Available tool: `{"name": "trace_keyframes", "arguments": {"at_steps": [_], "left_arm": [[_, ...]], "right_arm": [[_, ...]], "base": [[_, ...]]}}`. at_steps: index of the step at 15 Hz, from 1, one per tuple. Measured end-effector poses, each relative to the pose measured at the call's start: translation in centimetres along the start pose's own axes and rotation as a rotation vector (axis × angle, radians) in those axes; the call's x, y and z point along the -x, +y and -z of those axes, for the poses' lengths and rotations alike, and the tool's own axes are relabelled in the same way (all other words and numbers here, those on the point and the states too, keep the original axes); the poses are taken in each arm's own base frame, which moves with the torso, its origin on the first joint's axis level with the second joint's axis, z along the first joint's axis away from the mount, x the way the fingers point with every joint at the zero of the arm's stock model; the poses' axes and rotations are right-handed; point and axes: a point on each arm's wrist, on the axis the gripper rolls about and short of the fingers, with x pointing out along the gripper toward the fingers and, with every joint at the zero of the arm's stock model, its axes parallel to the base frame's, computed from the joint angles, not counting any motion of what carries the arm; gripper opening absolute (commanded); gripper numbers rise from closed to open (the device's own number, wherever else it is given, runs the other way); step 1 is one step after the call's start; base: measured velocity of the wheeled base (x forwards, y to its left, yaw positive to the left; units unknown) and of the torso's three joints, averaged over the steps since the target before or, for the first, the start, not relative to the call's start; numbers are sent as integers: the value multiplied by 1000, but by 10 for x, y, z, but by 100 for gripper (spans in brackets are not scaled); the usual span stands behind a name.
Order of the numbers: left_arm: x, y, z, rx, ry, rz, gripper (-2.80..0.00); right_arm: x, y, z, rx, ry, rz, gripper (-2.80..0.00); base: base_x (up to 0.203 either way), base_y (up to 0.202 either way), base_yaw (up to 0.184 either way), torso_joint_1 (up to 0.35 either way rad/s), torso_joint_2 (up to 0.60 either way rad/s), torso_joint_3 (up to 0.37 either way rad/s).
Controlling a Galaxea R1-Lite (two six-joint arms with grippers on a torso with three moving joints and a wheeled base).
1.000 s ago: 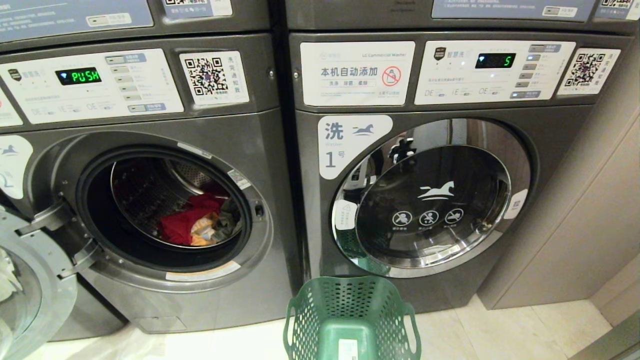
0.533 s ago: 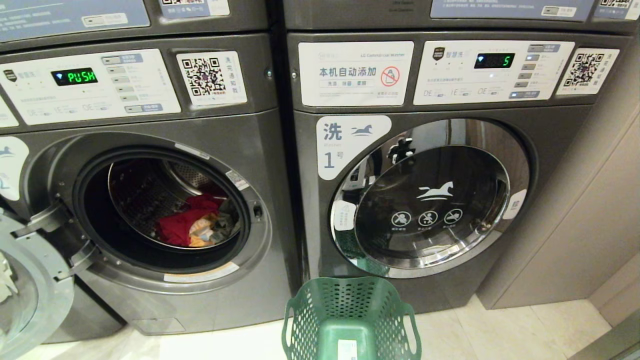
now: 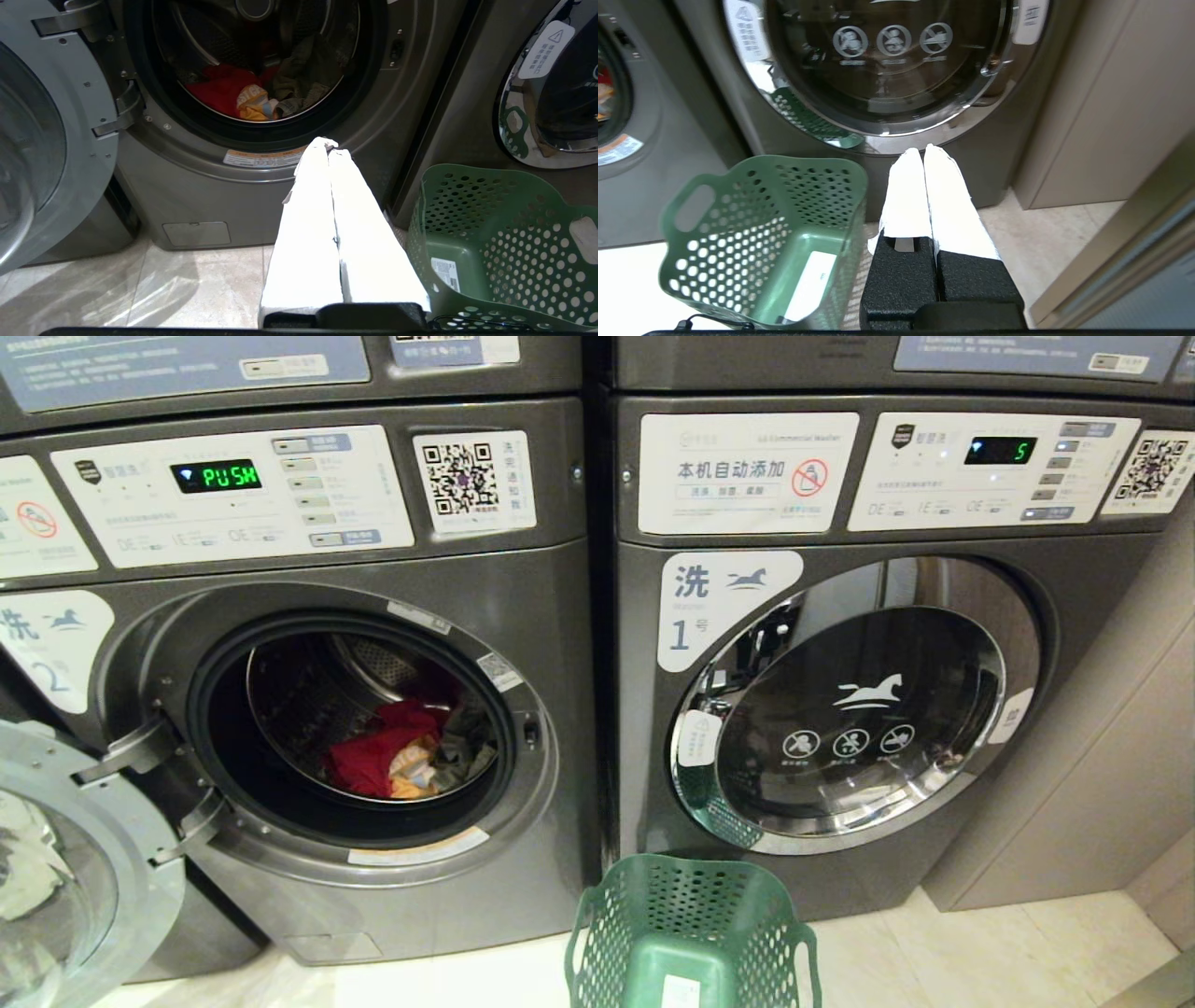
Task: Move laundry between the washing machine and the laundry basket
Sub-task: Pick a cloth and place it into the basket
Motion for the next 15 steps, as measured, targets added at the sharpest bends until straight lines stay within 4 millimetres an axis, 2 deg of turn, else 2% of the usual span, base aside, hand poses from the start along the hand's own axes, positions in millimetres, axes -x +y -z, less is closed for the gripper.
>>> {"name": "trace_keyframes", "arguments": {"at_steps": [12, 15], "left_arm": [[0, 0, 0, 0, -1, 1, -280], [0, 0, 0, 0, 0, 0, -280]], "right_arm": [[0, 0, 0, -3, 0, 0, -280], [0, 0, 0, -12, 0, 8, -280]], "base": [[0, 195, -1, 2, 4, 3], [0, 116, 0, 4, 1, 2]]}}
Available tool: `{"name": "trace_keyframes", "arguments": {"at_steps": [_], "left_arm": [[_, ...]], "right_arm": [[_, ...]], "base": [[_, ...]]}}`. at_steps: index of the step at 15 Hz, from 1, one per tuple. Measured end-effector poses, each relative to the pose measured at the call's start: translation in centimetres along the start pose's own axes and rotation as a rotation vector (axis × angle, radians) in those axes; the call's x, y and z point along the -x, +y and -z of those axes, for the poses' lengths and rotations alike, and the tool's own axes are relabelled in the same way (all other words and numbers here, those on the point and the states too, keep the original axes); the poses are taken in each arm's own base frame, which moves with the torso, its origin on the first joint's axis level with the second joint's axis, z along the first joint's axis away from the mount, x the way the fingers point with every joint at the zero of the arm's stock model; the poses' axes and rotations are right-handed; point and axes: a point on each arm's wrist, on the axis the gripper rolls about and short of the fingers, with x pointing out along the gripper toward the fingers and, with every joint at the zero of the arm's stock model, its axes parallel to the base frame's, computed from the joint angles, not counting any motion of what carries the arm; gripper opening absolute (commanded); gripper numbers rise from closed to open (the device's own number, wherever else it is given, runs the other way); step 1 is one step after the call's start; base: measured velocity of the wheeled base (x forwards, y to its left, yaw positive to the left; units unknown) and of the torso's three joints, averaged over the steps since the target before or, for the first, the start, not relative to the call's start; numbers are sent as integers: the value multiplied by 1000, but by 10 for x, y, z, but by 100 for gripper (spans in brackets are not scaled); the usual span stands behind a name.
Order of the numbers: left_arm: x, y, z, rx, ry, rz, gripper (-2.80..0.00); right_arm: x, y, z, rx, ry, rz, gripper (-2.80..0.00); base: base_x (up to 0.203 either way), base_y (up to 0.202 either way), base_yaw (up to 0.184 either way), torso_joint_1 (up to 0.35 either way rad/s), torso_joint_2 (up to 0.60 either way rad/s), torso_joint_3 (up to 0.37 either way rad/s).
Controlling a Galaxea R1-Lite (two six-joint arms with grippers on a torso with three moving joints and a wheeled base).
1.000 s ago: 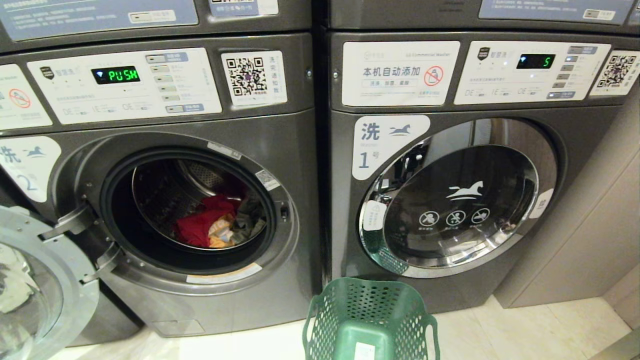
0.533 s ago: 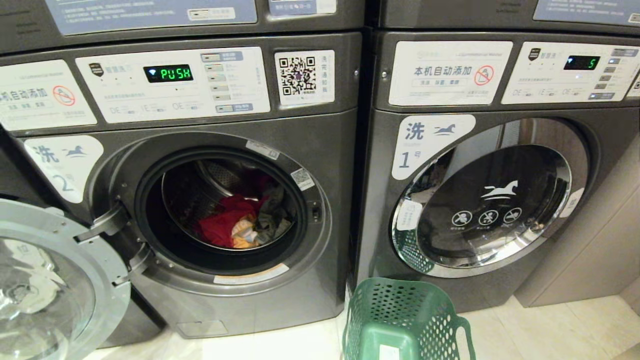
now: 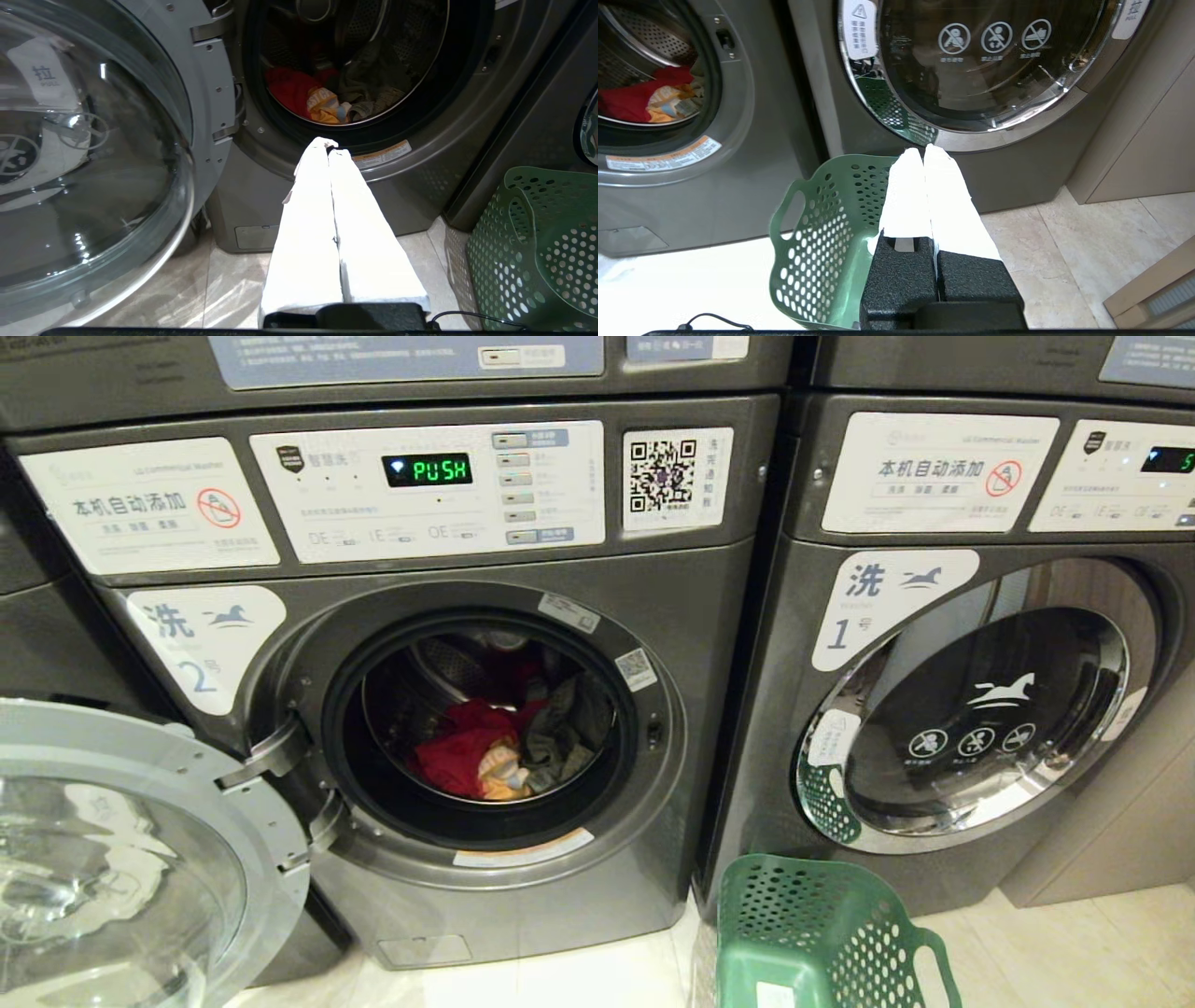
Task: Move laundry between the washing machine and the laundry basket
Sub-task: Pick a cloth and place it into the basket
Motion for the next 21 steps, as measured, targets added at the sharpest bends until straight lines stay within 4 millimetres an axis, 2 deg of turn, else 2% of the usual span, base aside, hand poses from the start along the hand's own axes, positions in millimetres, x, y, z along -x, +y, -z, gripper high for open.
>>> {"name": "trace_keyframes", "arguments": {"at_steps": [13, 21], "left_arm": [[0, 0, 0, 0, -2, 0, -280], [0, 0, 0, 0, -1, 0, -280]], "right_arm": [[0, 0, 0, 4, 0, 0, -280], [0, 0, 0, 0, 0, 1, -280]], "base": [[0, -1, 4, 0, 0, 0], [0, -8, 166, 3, 3, 3]]}}
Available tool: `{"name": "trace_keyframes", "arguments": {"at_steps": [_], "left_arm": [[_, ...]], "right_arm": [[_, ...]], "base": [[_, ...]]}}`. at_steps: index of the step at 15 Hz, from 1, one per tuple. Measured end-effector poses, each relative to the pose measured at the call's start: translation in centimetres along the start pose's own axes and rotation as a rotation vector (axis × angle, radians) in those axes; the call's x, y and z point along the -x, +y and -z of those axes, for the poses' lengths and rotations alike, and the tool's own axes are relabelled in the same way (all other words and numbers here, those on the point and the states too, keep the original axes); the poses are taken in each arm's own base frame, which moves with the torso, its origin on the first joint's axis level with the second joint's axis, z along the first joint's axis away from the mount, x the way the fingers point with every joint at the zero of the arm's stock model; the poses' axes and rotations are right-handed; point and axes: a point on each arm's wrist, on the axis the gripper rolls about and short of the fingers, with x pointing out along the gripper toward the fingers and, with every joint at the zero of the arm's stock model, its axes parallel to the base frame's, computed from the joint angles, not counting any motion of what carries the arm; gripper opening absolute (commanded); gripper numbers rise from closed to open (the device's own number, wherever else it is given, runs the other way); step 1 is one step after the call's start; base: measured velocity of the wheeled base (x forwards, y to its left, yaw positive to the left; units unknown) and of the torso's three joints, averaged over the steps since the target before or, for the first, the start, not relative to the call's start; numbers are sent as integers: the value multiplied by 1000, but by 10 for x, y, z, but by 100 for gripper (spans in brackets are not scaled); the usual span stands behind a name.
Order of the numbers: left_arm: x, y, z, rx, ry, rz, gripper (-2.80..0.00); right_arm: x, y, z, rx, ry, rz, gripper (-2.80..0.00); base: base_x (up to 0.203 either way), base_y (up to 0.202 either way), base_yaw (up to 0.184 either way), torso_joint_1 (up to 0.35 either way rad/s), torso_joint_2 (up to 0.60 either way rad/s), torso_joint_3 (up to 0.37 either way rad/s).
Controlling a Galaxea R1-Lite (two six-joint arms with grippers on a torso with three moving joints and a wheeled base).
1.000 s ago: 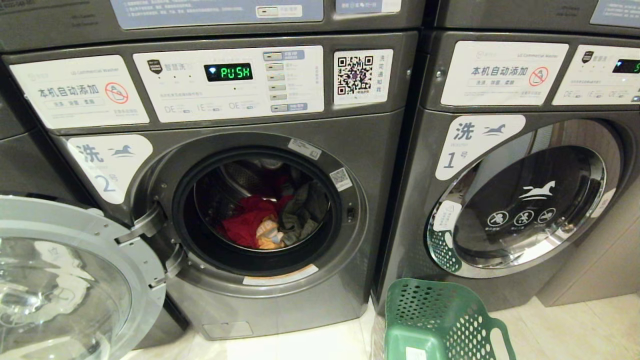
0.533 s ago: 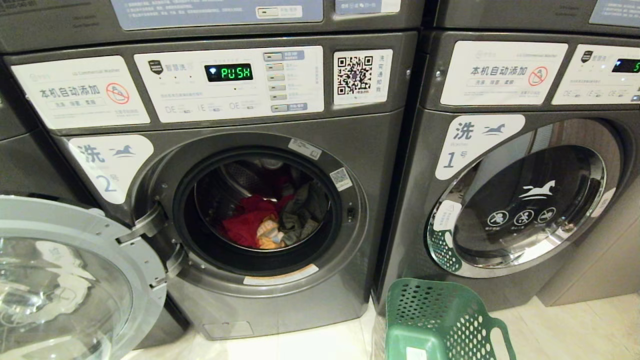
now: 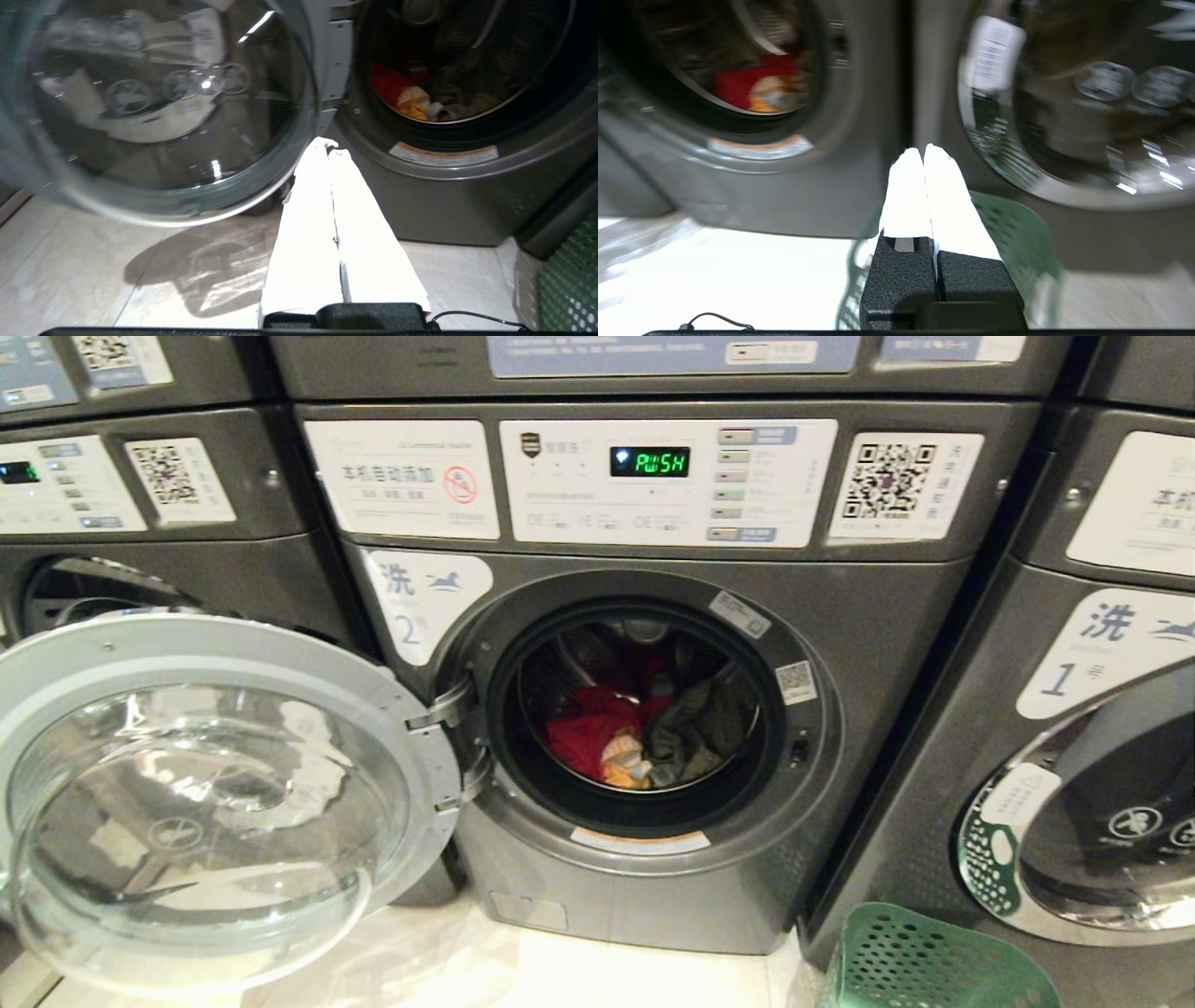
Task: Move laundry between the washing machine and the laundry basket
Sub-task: Pick a cloth and place it into the basket
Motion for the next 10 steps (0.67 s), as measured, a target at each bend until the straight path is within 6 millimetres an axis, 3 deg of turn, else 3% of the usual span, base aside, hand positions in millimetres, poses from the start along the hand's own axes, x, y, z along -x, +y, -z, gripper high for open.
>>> {"name": "trace_keyframes", "arguments": {"at_steps": [6, 10], "left_arm": [[0, 0, 0, 0, 0, -1, -280], [0, 0, 0, 1, 0, -1, -280]], "right_arm": [[0, 0, 0, 0, 0, 0, -280], [0, 0, 0, 0, 0, 0, -280]], "base": [[0, -9, 170, 2, 1, 3], [1, -2, 43, 1, 3, 1]]}}
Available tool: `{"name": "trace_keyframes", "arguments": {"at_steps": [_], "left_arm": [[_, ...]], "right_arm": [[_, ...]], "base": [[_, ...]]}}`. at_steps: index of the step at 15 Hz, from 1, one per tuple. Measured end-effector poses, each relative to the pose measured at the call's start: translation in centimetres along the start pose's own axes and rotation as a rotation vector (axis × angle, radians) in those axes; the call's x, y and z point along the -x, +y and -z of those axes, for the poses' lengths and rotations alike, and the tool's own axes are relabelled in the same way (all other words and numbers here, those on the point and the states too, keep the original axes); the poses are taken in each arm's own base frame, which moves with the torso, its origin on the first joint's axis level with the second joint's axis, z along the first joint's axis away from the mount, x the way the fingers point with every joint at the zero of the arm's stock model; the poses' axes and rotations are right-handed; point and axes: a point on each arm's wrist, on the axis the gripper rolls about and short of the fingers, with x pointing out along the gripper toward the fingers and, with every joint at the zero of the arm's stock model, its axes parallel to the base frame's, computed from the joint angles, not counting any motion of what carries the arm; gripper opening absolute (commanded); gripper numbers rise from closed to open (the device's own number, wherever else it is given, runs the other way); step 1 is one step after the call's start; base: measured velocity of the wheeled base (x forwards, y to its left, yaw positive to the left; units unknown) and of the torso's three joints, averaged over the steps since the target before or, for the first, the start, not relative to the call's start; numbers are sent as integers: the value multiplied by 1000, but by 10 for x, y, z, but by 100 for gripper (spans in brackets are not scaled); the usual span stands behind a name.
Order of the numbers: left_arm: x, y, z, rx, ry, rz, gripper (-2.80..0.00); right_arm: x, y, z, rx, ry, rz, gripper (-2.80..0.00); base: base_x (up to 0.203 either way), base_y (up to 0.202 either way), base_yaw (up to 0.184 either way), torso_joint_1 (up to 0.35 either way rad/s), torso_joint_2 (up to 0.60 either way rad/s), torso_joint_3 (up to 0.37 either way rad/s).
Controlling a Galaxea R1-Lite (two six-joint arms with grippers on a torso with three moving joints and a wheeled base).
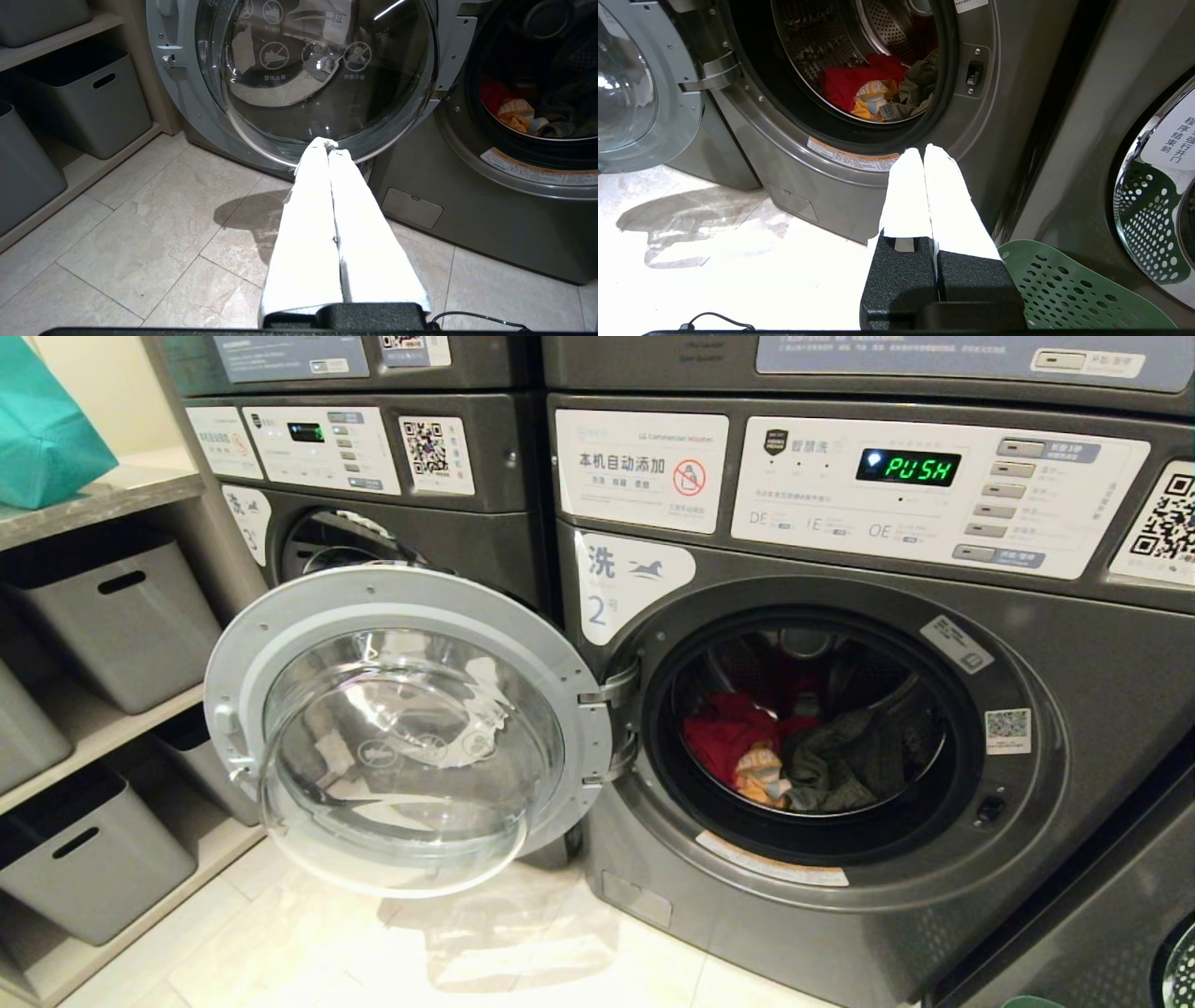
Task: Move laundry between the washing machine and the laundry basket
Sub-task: Pick a cloth and place it into the basket
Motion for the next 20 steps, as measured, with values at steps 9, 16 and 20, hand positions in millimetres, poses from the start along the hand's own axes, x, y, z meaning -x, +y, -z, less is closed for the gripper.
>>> {"name": "trace_keyframes", "arguments": {"at_steps": [9, 16, 20], "left_arm": [[0, 0, 0, -1, 1, 0, -280], [0, 0, 0, 1, 0, 0, -280], [0, 0, 0, 2, 0, 0, -280]], "right_arm": [[0, 0, 0, 3, 0, -2, -280], [0, 0, 0, 1, 0, -1, -280], [0, 0, 0, 6, 0, -2, -280]], "base": [[117, 0, -1, 5, 2, 2], [44, 0, 0, 2, 0, 1], [0, 0, 0, 3, 4, -93]]}}
